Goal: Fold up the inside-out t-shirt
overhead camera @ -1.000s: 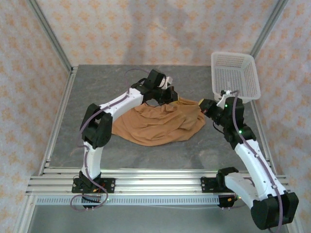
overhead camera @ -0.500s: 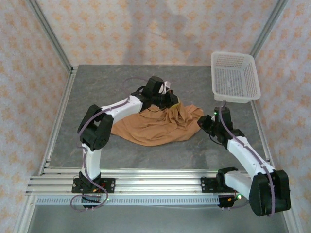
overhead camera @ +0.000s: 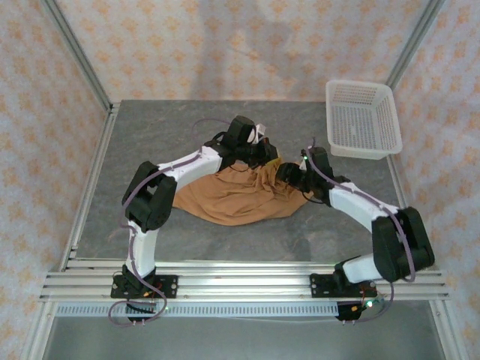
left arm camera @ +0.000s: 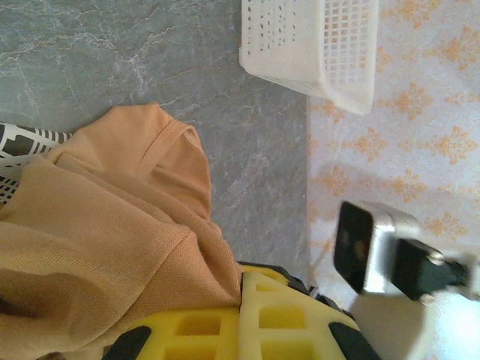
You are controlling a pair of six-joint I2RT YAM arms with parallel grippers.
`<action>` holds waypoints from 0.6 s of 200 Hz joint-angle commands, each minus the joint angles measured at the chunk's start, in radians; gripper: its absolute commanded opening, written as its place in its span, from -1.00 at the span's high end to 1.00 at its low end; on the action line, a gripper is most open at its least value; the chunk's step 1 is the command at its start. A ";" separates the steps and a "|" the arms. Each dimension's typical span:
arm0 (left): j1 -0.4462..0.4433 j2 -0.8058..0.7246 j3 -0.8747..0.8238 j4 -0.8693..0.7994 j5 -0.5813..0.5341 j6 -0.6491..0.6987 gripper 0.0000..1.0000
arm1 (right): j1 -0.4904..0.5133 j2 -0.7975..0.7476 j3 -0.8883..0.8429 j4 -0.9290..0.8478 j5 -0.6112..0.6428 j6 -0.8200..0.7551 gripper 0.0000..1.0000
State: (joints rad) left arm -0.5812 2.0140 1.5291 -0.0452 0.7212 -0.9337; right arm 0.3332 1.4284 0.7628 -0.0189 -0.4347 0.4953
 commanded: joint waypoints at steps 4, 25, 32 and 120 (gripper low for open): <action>0.000 -0.013 0.032 -0.032 -0.008 0.033 1.00 | -0.003 0.048 0.071 0.006 0.082 -0.020 0.93; 0.007 -0.012 0.046 -0.085 -0.020 0.067 1.00 | -0.035 -0.024 0.070 -0.027 0.060 0.011 1.00; 0.011 -0.014 0.053 -0.108 -0.025 0.084 1.00 | -0.053 -0.066 0.056 -0.032 0.033 0.027 1.00; 0.001 -0.008 0.108 -0.160 -0.031 0.123 0.95 | -0.246 -0.161 -0.186 0.213 -0.375 0.209 1.00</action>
State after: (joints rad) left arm -0.5819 2.0144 1.5921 -0.1421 0.7246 -0.8627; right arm 0.0944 1.2079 0.6147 0.1295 -0.7734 0.6861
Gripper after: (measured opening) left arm 0.059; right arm 0.041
